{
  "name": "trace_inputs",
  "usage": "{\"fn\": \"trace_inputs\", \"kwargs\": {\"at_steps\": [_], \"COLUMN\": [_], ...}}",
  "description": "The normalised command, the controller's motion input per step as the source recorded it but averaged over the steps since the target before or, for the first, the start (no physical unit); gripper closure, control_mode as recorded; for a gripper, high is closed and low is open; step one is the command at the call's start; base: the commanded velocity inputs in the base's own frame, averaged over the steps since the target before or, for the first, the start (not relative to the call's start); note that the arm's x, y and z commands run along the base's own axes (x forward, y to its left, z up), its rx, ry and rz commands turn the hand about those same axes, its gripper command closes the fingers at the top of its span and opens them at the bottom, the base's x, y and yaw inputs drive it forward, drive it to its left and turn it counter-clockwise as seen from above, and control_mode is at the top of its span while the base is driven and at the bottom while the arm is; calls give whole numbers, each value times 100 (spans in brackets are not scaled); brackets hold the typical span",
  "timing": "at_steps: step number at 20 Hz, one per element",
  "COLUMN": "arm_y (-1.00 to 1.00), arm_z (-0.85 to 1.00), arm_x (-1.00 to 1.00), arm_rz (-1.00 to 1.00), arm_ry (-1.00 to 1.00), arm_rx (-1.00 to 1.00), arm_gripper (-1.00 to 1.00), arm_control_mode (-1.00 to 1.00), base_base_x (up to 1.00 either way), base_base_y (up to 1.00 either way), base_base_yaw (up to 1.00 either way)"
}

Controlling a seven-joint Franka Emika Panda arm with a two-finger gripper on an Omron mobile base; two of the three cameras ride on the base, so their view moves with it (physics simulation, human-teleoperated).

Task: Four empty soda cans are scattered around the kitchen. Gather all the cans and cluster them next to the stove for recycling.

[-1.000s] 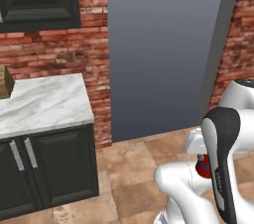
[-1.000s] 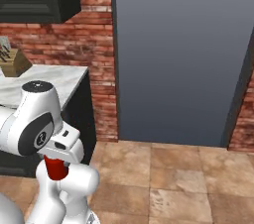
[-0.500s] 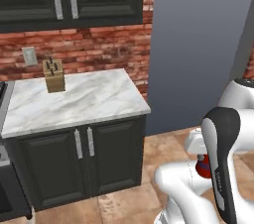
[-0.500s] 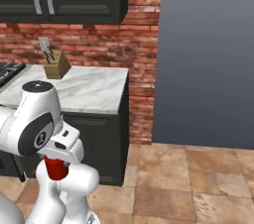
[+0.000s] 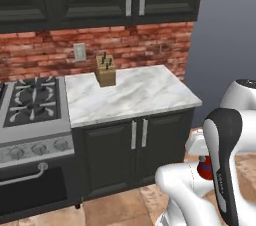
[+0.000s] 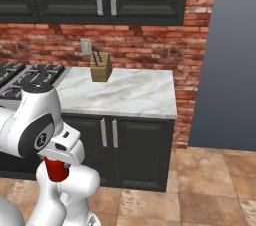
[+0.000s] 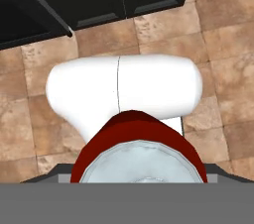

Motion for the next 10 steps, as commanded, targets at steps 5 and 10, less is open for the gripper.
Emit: {"fn": "trace_inputs", "kwargs": {"at_steps": [5,10], "arm_y": [0,0], "arm_z": [0,0], "arm_x": [0,0], "arm_rz": [0,0], "arm_ry": [0,0], "arm_rx": [0,0], "arm_gripper": [100,100], "arm_control_mode": [100,100], "base_base_x": [0,0], "base_base_y": [100,100], "base_base_yaw": [0,0]}}
